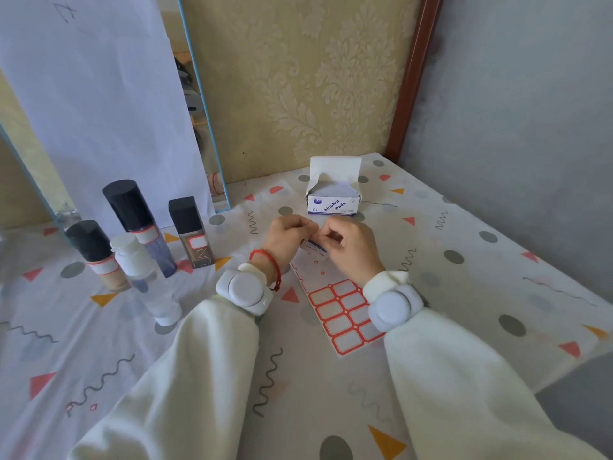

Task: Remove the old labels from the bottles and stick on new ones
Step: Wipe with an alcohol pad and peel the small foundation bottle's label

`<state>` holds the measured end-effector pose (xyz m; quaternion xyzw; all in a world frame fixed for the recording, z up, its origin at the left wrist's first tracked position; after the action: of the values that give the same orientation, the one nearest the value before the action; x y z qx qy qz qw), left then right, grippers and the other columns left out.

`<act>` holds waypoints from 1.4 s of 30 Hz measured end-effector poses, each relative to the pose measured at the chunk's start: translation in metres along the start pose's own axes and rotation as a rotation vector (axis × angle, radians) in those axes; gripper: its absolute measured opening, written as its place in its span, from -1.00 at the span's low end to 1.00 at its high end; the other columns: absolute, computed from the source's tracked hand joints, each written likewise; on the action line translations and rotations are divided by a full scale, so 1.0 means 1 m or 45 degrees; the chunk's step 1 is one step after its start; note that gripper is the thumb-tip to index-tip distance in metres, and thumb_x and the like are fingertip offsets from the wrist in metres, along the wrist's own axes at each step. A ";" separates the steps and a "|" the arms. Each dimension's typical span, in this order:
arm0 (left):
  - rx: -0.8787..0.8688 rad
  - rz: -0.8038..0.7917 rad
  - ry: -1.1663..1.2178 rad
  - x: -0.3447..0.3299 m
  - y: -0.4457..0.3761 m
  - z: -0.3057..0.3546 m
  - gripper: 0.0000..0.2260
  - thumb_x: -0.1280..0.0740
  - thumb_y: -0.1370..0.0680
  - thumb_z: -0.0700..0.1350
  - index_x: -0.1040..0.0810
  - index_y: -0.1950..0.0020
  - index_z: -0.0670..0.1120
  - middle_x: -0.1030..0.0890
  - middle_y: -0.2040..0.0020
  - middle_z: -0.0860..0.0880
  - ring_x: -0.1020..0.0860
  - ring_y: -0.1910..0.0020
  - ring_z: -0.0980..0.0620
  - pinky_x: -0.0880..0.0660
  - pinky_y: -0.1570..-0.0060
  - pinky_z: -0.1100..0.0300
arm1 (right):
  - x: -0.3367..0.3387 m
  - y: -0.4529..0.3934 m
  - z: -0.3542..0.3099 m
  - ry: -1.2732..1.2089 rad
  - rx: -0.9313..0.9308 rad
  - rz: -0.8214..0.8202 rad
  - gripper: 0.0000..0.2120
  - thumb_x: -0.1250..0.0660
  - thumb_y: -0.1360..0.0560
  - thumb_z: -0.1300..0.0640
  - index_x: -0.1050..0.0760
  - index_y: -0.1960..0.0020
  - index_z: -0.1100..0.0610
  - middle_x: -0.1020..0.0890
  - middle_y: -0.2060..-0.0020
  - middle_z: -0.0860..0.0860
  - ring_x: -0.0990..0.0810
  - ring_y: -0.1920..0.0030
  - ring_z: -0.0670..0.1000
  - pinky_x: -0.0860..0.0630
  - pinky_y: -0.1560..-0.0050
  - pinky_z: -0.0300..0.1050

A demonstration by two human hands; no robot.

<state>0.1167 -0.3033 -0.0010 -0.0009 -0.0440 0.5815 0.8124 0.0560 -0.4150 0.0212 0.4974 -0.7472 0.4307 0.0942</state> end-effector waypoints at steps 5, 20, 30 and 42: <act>-0.094 -0.030 -0.094 0.001 0.000 0.006 -0.85 -0.31 -0.57 -0.23 -0.56 0.17 -0.25 -0.56 0.32 -0.09 -0.51 0.36 0.10 -0.47 0.23 0.21 | 0.005 -0.002 0.000 -0.207 -0.042 0.033 -0.88 -0.43 -0.46 0.29 -0.52 0.20 0.31 -0.58 0.30 0.01 -0.57 0.28 0.06 -0.47 0.26 -0.11; -0.163 -0.061 -0.201 0.001 0.002 0.010 -0.82 -0.32 -0.57 -0.25 -0.57 0.24 -0.22 -0.58 0.38 -0.01 -0.54 0.44 0.14 -0.49 0.33 0.30 | -0.002 -0.001 0.004 -0.244 -0.090 -0.038 -0.76 -0.42 -0.45 0.30 -0.39 0.30 0.17 -0.43 0.43 -0.09 -0.39 0.37 -0.02 -0.31 0.32 -0.21; -0.075 0.067 -0.078 0.005 0.002 0.008 -0.77 -0.33 -0.56 -0.21 -0.55 0.31 -0.15 -0.45 0.41 -0.08 -0.32 0.53 0.13 -0.30 0.48 0.30 | 0.005 0.000 -0.001 -0.254 0.003 0.122 -0.87 -0.47 -0.41 0.32 -0.52 0.23 0.31 -0.55 0.37 -0.11 -0.51 0.34 -0.17 -0.42 0.29 -0.33; -0.110 -0.079 -0.189 -0.001 -0.001 0.002 -0.83 -0.33 -0.57 -0.20 -0.58 0.07 -0.32 -0.55 0.34 -0.10 -0.48 0.49 0.16 -0.56 0.32 0.25 | 0.004 -0.001 0.015 -0.335 -0.250 -0.046 -0.61 -0.52 -0.39 0.21 -0.38 0.42 0.37 -0.40 0.53 0.19 -0.29 0.44 0.02 -0.23 0.38 -0.12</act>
<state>0.1168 -0.3046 0.0005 0.0084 -0.1292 0.5521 0.8236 0.0590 -0.4288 0.0147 0.5514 -0.7824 0.2848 0.0515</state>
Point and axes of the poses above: each hand's wrist, its own y-axis away from the middle knuckle, its own x-axis out of the back of the hand, z = x × y, the point moved 7 cm from there along -y, towards the middle knuckle
